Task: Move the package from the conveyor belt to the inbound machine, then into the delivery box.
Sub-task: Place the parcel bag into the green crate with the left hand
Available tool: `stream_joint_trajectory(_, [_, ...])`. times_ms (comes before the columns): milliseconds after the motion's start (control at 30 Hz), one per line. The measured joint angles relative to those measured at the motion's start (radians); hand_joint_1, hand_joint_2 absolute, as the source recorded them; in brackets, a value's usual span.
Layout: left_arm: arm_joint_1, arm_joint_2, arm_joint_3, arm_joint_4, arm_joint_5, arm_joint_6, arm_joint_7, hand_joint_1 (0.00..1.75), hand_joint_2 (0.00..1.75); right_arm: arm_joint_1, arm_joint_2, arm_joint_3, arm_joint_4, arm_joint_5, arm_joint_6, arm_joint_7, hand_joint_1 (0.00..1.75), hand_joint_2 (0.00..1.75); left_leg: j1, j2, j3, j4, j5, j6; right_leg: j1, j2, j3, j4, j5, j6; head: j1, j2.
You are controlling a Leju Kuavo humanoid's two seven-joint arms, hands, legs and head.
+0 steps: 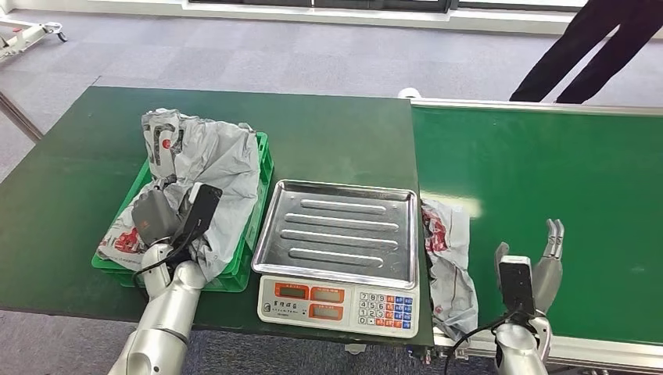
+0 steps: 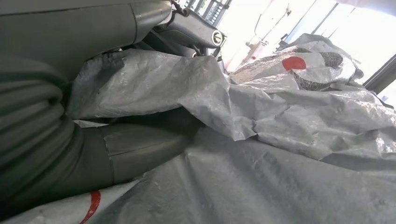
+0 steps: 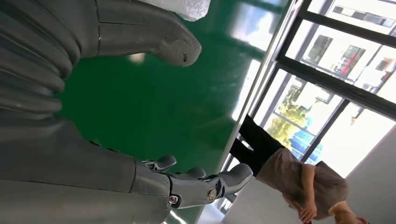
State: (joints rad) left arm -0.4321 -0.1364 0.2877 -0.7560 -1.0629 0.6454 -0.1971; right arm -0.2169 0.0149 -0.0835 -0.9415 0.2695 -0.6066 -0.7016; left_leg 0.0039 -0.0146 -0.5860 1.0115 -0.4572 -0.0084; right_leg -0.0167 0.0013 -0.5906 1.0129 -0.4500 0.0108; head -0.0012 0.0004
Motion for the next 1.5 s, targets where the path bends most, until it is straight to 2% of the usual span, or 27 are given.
stream_joint_trajectory(67, [-0.003, 0.004, -0.008, 0.012, 0.004, 0.000, 0.003, 0.00, 1.75, -0.002, 0.000, 0.000, 0.003, 0.000, 0.000, 0.000, 0.00, 1.75, 0.000, 0.000, 0.002, 0.000, 0.000, 0.000, 0.000, 0.000, 0.003, 0.000, 0.000, 0.000, 0.000, 0.000])
stream_joint_trajectory(167, [-0.006, 0.009, -0.021, 0.021, 0.041, 0.019, -0.024, 0.00, 1.75, -0.005, 0.000, 0.000, 0.006, 0.000, -0.001, 0.000, 0.00, 1.75, 0.000, -0.002, 0.008, -0.001, 0.002, 0.000, 0.000, -0.002, 0.004, 0.000, 0.001, -0.001, 0.000, 0.000])
stream_joint_trajectory(233, [-0.002, 0.008, -0.026, 0.014, 0.069, 0.038, -0.076, 0.00, 0.87, -0.006, 0.001, 0.000, 0.007, 0.000, -0.003, 0.000, 0.00, 1.75, 0.000, -0.003, 0.008, -0.001, 0.004, 0.000, 0.000, -0.003, 0.004, 0.000, 0.001, -0.001, 0.000, 0.000])
stream_joint_trajectory(300, [0.010, 0.000, -0.019, -0.011, 0.093, 0.048, -0.170, 0.00, 0.00, -0.005, 0.001, 0.000, 0.007, 0.000, -0.007, 0.000, 0.00, 1.75, 0.000, -0.002, 0.007, 0.000, 0.004, 0.000, 0.000, -0.003, 0.002, 0.000, 0.002, -0.001, 0.000, 0.000])
stream_joint_trajectory(400, [0.026, -0.035, 0.023, -0.074, 0.175, 0.053, -0.379, 0.00, 0.00, -0.005, 0.002, 0.000, 0.007, -0.006, -0.016, 0.000, 0.00, 1.75, 0.000, -0.002, 0.003, 0.000, 0.005, -0.001, 0.000, -0.002, -0.003, 0.000, 0.004, -0.001, 0.000, 0.000])
stream_joint_trajectory(467, [0.036, -0.061, 0.044, -0.123, 0.250, 0.055, -0.471, 0.00, 0.00, -0.004, 0.002, 0.000, 0.007, -0.014, -0.022, 0.000, 0.00, 1.75, 0.000, -0.001, 0.001, 0.000, 0.006, -0.001, 0.000, -0.001, -0.005, 0.000, 0.005, -0.001, 0.000, 0.000])
stream_joint_trajectory(700, [0.107, -0.132, 0.047, -0.389, 0.344, 0.055, -0.505, 0.00, 0.00, -0.003, 0.002, 0.010, 0.007, -0.047, -0.048, 0.000, 0.00, 1.75, 0.000, -0.001, -0.006, 0.001, 0.005, -0.001, 0.000, 0.001, -0.012, 0.000, 0.005, -0.001, 0.000, 0.000])
stream_joint_trajectory(800, [0.132, -0.144, 0.031, -0.508, 0.462, 0.055, -0.506, 0.00, 0.00, -0.003, 0.002, 0.018, 0.007, -0.060, -0.060, 0.000, 0.00, 1.75, 0.000, 0.000, -0.007, 0.001, 0.005, -0.001, 0.000, 0.001, -0.014, 0.000, 0.004, -0.001, 0.000, 0.000])
stream_joint_trajectory(1000, [0.177, -0.110, -0.133, -0.673, 0.755, 0.045, -0.506, 0.00, 0.00, -0.009, 0.000, 0.040, 0.007, -0.082, -0.068, 0.000, 0.00, 1.75, 0.000, 0.000, -0.008, 0.000, 0.005, -0.001, 0.001, 0.000, -0.014, 0.000, 0.004, -0.001, 0.000, 0.000])
stream_joint_trajectory(1067, [0.191, -0.079, -0.220, -0.712, 0.905, -0.017, -0.506, 0.00, 0.00, -0.013, -0.002, 0.050, 0.008, -0.089, -0.068, 0.000, 0.00, 1.75, 0.000, 0.000, -0.008, 0.001, 0.005, -0.001, 0.001, 0.001, -0.015, 0.000, 0.004, -0.001, 0.000, 0.000])
stream_joint_trajectory(1133, [0.204, -0.051, -0.312, -0.749, 0.985, -0.150, -0.506, 0.00, 0.00, -0.018, -0.005, 0.062, 0.008, -0.092, -0.070, 0.000, 0.00, 1.75, 0.000, 0.000, -0.008, 0.001, 0.005, 0.000, 0.001, 0.000, -0.014, 0.000, 0.005, -0.001, 0.000, 0.000])
stream_joint_trajectory(1200, [0.215, -0.029, -0.394, -0.774, 0.993, -0.283, -0.506, 0.00, 0.00, -0.026, -0.008, 0.079, 0.008, -0.093, -0.071, 0.000, 0.00, 1.75, 0.000, 0.000, -0.008, 0.001, 0.005, 0.000, 0.000, 0.000, -0.014, 0.000, 0.005, -0.001, 0.000, 0.000])
stream_joint_trajectory(1267, [0.222, -0.005, -0.468, -0.784, 0.988, -0.356, -0.506, 0.00, 0.00, -0.032, -0.010, 0.097, 0.008, -0.095, -0.068, 0.000, 0.00, 1.75, 0.000, 0.000, -0.008, 0.001, 0.005, 0.000, 0.000, 0.001, -0.015, 0.000, 0.005, 0.000, 0.000, 0.000])
stream_joint_trajectory(1333, [0.227, 0.011, -0.523, -0.791, 0.987, -0.378, -0.506, 0.00, 0.00, -0.036, -0.011, 0.108, 0.007, -0.096, -0.067, 0.000, 0.00, 1.75, 0.000, 0.001, -0.008, 0.001, 0.005, 0.000, 0.000, 0.001, -0.015, 0.000, 0.005, 0.000, 0.000, 0.000])
stream_joint_trajectory(1467, [0.234, 0.030, -0.572, -0.801, 0.987, -0.383, -0.506, 0.00, 0.00, -0.040, -0.013, 0.121, 0.007, -0.097, -0.066, 0.000, 0.00, 1.75, 0.000, 0.001, -0.008, 0.001, 0.005, 0.000, 0.000, 0.001, -0.015, 0.000, 0.005, 0.000, 0.000, 0.000])
stream_joint_trajectory(1500, [0.235, 0.033, -0.580, -0.803, 0.987, -0.384, -0.506, 0.00, 0.44, -0.041, -0.014, 0.123, 0.007, -0.098, -0.066, 0.000, 0.00, 1.75, 0.000, 0.001, -0.008, 0.001, 0.005, 0.000, 0.000, 0.001, -0.015, 0.000, 0.005, 0.000, 0.000, 0.000])
